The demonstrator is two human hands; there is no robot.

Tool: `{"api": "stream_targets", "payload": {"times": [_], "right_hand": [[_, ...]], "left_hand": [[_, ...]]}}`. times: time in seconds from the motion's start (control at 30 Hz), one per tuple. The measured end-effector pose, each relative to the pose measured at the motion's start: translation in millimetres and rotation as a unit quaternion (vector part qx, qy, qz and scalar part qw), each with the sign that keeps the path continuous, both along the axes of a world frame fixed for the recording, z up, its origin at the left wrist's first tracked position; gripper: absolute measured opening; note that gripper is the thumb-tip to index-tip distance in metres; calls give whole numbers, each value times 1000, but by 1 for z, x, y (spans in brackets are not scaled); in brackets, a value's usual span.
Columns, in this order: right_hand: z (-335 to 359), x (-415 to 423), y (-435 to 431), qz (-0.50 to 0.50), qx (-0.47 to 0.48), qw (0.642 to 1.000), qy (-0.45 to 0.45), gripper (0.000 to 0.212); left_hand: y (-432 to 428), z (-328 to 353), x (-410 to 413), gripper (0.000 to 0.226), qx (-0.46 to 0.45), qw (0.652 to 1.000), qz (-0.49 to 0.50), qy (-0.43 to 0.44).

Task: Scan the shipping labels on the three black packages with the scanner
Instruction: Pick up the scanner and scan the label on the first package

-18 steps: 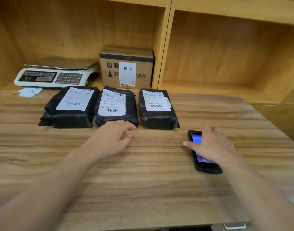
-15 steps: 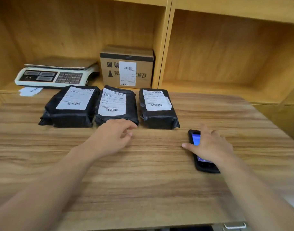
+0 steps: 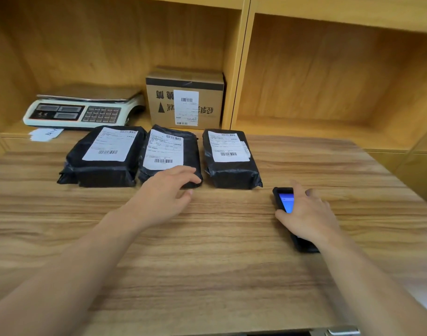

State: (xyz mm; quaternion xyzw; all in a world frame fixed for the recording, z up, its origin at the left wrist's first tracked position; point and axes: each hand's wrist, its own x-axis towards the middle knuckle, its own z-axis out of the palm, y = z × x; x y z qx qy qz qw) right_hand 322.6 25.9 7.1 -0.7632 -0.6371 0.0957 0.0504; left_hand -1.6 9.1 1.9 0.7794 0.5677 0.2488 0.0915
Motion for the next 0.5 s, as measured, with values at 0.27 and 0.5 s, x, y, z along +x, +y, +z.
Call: {"api": "stream_targets", "payload": {"times": [0.27,0.5], "right_hand": [[33,-13,1,84,70,976,190,91],[43,-32,8,128,122,967,186,94]], "left_hand": [[12,7,-13,32,19,1000,12,-6],[12,7,-26,32,36,999,16,-6]]}}
